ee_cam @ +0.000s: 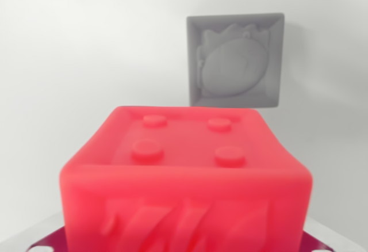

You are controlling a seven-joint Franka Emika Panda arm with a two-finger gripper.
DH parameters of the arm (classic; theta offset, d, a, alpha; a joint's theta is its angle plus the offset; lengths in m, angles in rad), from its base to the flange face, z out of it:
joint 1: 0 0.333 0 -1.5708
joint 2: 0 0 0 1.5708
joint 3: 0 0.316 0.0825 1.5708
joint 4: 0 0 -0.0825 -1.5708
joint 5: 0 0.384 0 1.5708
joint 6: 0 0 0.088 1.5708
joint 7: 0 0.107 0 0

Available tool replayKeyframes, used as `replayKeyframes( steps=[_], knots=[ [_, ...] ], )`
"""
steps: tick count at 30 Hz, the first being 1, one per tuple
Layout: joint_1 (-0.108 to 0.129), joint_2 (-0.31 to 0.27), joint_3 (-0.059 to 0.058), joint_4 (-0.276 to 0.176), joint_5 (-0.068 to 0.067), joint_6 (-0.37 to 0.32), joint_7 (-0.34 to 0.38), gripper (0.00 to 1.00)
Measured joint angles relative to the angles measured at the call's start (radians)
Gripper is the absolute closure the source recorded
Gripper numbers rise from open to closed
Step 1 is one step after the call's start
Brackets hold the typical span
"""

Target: Destack cube

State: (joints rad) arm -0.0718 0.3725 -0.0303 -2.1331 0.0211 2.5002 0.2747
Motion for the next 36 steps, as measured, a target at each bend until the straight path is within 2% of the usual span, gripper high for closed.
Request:
replayKeyframes(
  steps=[36],
  knots=[
    [0.017, -0.141, 0.0, -0.251, -0.002, 0.11, 0.033, 1.0]
  ],
)
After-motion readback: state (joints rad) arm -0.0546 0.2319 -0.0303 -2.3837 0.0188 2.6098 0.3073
